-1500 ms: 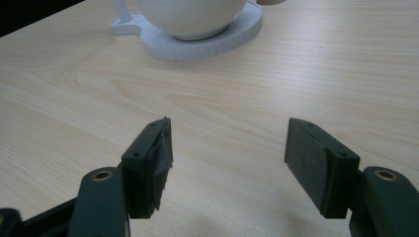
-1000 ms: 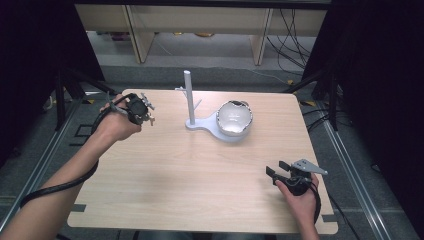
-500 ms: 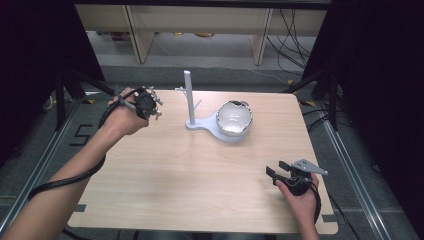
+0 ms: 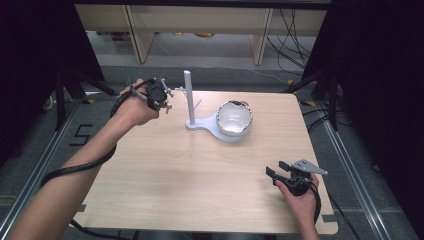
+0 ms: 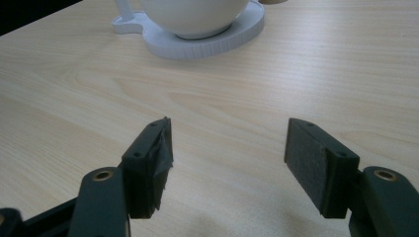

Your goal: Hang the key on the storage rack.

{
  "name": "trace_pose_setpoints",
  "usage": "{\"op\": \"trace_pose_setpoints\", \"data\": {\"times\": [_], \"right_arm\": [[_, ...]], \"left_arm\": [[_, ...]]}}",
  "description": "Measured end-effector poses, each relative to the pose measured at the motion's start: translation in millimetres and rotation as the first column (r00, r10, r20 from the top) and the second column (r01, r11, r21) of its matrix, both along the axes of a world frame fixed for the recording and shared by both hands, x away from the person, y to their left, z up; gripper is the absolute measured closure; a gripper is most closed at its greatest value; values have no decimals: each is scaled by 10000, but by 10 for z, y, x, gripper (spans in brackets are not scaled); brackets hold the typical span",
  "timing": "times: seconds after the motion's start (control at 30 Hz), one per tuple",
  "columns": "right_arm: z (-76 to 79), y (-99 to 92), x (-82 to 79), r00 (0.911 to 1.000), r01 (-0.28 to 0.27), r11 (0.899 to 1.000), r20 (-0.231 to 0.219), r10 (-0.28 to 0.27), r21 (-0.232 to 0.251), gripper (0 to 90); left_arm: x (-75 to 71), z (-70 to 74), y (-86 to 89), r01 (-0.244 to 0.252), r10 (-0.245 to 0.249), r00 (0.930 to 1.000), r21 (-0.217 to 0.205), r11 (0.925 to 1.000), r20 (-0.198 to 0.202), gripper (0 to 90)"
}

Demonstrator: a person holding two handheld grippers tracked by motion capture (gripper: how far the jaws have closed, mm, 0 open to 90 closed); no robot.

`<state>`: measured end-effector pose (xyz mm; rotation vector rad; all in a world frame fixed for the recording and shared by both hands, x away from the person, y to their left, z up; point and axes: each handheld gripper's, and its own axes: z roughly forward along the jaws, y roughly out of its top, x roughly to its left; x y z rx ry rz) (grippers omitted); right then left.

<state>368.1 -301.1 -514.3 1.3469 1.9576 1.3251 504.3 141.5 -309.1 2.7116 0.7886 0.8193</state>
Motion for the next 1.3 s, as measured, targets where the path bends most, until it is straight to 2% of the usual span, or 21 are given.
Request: {"op": "trace_pose_setpoints", "data": {"times": [0.03,0.17,0.23,0.3,0.37,0.4,0.43,0.47,0.6,0.63,0.7,0.87,0.97,1.23,1.3], "right_arm": [[-3,18,-7,9996,127,9998,-246,-122,176,361],[10,23,-19,9994,68,9990,-334,-53,436,361],[-5,3,11,10000,15,10000,-5,-15,13,361],[2,1,4,9997,-68,9999,-218,71,133,362],[2,-2,5,9997,-55,9999,-223,58,114,361],[0,3,7,9996,23,9999,-269,-21,102,361],[-1,-7,8,9997,-131,9993,-221,139,356,360],[-2,-11,11,9998,-117,9994,-156,122,321,360],[-6,-16,15,9999,-132,9995,-67,134,272,360],[-1,-8,8,9997,-123,9993,-194,130,345,360],[-2,-7,9,9998,-101,9994,-188,108,334,360],[-3,-14,13,9998,-99,9995,-178,105,304,360],[-4,-6,11,9998,-85,9995,-149,90,320,360],[4,-10,5,9996,-116,9997,-267,122,220,360],[5,-11,5,9996,-129,9997,-265,135,206,360]], "left_arm": [[23,13,-14,22,-22,10000,-37,10000,5,832],[99,67,-59,-1,1,10000,-194,9998,22,832],[136,88,-79,47,-47,10000,-264,9996,13,831],[166,96,-104,41,-42,10000,-377,9993,-8,831],[187,89,-139,97,-101,9999,-477,9988,-76,831],[201,92,-158,235,-236,9997,-329,9992,-11,831],[204,83,-180,194,-195,9998,-393,9990,-30,831],[233,84,-204,316,-318,9995,-338,9989,-49,831],[292,82,-230,234,-235,9997,-385,9990,-28,831],[311,86,-231,218,-219,9998,-407,9989,-24,831],[346,91,-227,119,-119,9999,-580,9982,3,831],[390,105,-201,-12,7,10000,-604,9982,-80,831],[420,108,-170,-172,163,9998,-759,9970,-131,831],[446,110,-128,-433,405,9988,-1126,9927,-272,831],[458,110,-116,-395,367,9989,-1036,9938,-289,831]]}}
